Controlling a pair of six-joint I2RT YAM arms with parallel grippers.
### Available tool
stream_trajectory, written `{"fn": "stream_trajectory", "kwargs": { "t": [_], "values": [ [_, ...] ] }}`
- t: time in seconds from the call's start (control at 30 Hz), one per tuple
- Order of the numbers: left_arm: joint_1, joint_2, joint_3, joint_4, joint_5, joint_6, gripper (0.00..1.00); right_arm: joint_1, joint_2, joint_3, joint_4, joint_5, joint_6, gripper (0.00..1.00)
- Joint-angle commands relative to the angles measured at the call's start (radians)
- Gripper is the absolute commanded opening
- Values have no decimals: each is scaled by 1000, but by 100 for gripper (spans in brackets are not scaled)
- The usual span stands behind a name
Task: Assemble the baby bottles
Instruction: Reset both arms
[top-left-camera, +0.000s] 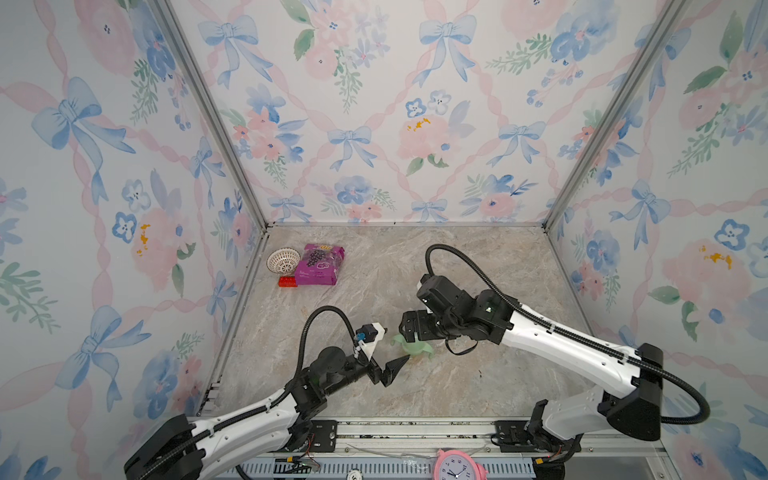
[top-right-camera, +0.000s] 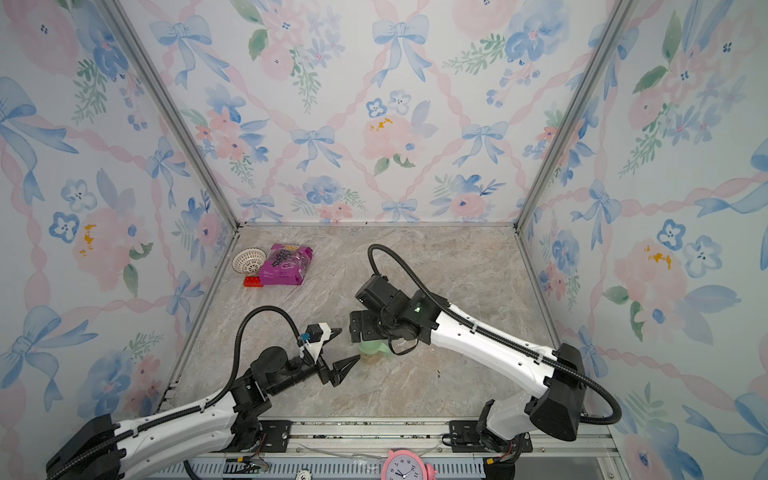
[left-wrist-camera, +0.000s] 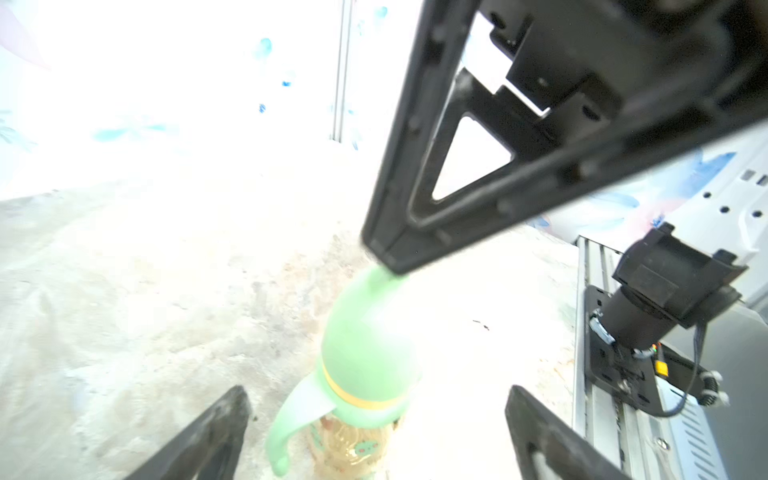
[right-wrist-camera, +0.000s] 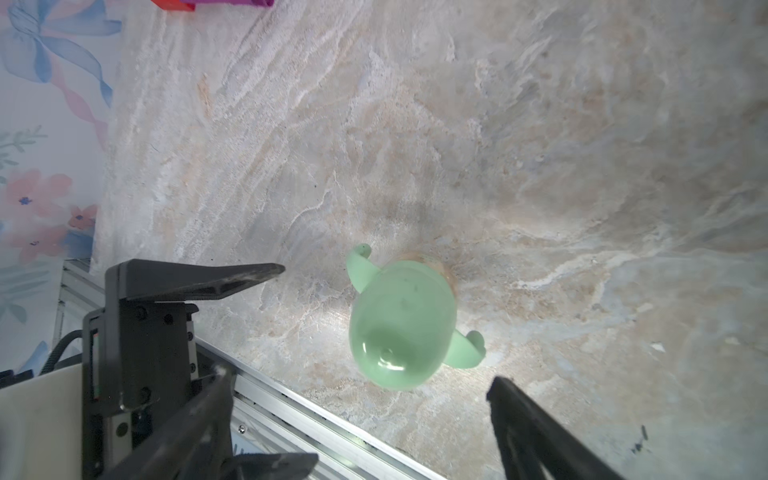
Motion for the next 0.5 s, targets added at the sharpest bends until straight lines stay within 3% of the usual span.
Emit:
{"fn": "stream_trajectory", "kwargs": {
  "t": [0.0, 0.07, 0.13, 0.2, 0.23, 0.3, 0.47],
  "values": [
    [16, -126, 104, -190, -260, -8, 98, -97, -104, 24, -86, 40, -122, 96],
    [132, -96, 220, -272, -340, 6, 98, -227, -168, -26, -66, 158, -283, 96],
    [384, 57, 320, -290, -282, -9, 98, -450, -218, -151, 81, 210, -440, 96],
    [665, 200, 379, -264, -204, -53, 98, -727, -236, -321, 349, 198, -550, 96],
    [738, 242, 398, -265, -200, -64, 98, -815, -237, -399, 477, 163, -574, 96],
    [802, 272, 336, -164, -250, -16, 98, -956, -231, -545, 695, 79, -565, 96],
    [832, 226, 167, 20, -307, 62, 98, -970, -209, -775, 1023, 82, -655, 96]
  ]
}}
